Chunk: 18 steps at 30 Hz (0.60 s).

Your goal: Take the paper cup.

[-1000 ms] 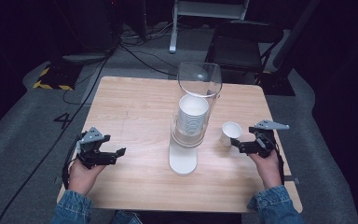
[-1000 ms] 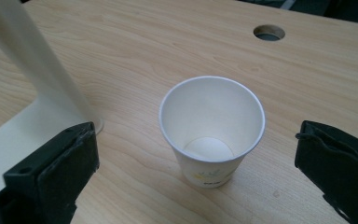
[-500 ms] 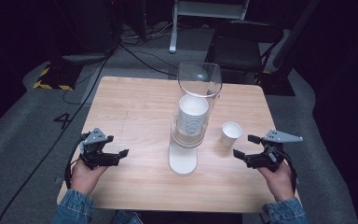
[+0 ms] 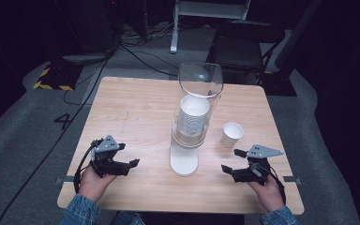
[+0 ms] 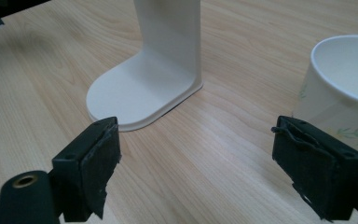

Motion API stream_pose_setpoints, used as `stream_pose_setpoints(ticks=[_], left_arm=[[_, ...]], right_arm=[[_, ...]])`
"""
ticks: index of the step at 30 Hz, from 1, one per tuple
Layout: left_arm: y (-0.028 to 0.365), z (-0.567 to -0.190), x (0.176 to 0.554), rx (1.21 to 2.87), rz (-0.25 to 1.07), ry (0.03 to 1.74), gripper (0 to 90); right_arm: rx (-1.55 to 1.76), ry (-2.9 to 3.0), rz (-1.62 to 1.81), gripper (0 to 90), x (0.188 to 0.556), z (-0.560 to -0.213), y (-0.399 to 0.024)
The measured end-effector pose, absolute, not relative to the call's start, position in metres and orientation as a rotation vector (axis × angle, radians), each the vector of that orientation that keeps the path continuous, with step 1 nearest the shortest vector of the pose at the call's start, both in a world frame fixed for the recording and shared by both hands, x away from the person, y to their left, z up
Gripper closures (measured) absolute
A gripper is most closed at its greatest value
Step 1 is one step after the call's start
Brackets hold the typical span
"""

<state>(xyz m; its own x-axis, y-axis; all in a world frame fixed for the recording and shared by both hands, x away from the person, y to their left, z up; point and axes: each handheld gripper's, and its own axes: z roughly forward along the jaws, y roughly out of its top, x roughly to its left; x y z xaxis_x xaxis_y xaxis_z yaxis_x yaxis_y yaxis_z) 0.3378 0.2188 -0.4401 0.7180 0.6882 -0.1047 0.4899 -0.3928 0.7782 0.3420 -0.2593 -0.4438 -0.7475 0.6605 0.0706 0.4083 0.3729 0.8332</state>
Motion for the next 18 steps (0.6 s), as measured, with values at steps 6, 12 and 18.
stream_pose_setpoints(ticks=[6,12,18], left_arm=[[0.213,-0.446,0.339,2.090,0.283,0.896,16.5],[0.207,-0.450,0.339,2.118,0.273,0.882,16.5],[0.203,-0.453,0.339,2.133,0.256,0.874,16.4]], right_arm=[[0.966,2.357,1.225,15.6,0.350,-0.464,-0.251],[1.005,2.382,1.186,15.5,0.356,-0.477,-0.251],[0.984,2.407,1.152,15.5,0.357,-0.479,-0.250]])
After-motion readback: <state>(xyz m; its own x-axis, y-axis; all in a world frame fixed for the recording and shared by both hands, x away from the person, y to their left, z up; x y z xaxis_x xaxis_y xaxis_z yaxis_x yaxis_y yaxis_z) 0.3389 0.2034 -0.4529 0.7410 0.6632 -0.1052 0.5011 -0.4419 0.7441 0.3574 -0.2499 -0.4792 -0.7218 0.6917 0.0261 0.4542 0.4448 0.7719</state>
